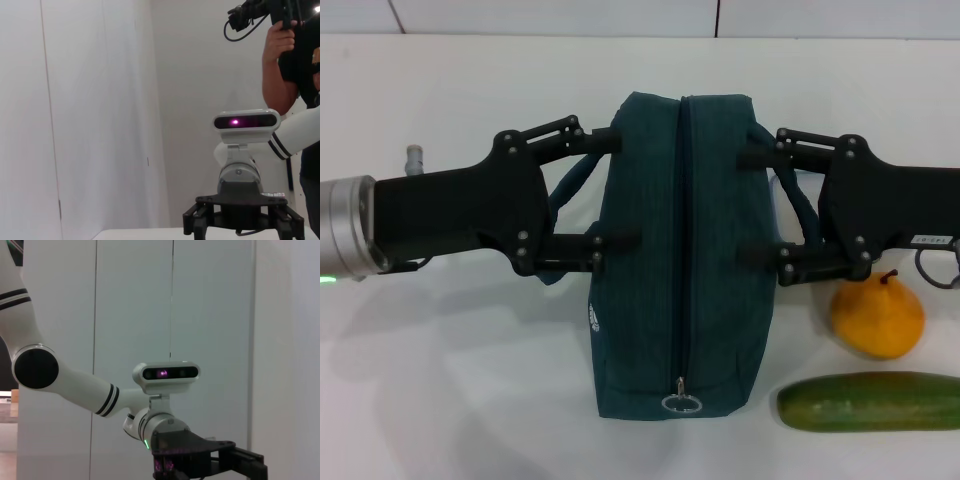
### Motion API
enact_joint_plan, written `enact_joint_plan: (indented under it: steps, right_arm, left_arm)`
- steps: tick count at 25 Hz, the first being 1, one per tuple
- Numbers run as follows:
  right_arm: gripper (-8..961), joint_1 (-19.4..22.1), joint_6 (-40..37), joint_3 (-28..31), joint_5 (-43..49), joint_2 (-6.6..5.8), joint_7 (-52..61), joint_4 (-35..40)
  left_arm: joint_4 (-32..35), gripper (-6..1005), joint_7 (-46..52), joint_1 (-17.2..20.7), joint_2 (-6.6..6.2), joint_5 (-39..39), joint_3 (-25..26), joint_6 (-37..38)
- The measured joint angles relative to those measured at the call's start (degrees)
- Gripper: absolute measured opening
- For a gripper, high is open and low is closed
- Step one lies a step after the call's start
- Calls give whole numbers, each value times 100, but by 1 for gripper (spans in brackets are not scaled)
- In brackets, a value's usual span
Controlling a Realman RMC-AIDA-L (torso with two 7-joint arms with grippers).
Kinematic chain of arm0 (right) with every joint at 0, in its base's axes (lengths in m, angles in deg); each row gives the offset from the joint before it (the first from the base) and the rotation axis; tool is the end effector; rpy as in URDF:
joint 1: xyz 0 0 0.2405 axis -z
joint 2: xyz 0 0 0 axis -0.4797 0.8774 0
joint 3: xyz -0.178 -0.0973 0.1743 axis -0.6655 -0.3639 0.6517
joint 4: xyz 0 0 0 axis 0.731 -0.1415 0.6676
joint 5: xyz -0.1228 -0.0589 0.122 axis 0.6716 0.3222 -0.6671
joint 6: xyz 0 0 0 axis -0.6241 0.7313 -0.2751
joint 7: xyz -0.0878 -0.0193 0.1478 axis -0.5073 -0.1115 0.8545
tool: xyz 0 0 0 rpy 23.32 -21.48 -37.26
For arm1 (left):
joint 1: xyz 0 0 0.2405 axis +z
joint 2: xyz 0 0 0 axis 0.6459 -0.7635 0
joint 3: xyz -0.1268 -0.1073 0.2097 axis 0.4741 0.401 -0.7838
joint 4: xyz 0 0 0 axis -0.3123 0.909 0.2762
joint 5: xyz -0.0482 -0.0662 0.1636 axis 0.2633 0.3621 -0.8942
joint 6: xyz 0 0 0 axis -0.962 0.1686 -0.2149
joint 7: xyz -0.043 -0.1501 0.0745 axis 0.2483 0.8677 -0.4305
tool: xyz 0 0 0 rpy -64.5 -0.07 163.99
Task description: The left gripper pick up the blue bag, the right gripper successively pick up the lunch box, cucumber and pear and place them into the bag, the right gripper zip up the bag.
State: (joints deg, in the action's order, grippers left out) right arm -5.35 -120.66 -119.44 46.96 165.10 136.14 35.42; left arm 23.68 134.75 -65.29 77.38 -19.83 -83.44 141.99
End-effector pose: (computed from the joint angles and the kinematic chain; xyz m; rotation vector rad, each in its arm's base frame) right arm 0.1654 0.3047 -0.0182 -2.8201 -0.1165 1.1478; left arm -0.2000 0.2855 -0.0038 -2.7101 0.0237 -1.1171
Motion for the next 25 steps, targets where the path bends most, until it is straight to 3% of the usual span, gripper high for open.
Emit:
enact_joint_plan:
  steps: [11,16,21,25]
  right_arm:
    - [842,34,-19,37,0,-11,-1,-1]
    - [842,147,-92,39,1,-12,42,48]
    - [842,358,-190,51,-51,-43,38,181]
    - [842,554,-197,58,-155,-52,22,329]
  left_arm:
    - [58,852,406,7,21,21,40,-22]
    - [1050,842,2197,138,164,-202,394,-180]
    - [2470,832,4114,422,385,-832,325,-517]
    - [2724,824,4893,476,386,-896,125,-589]
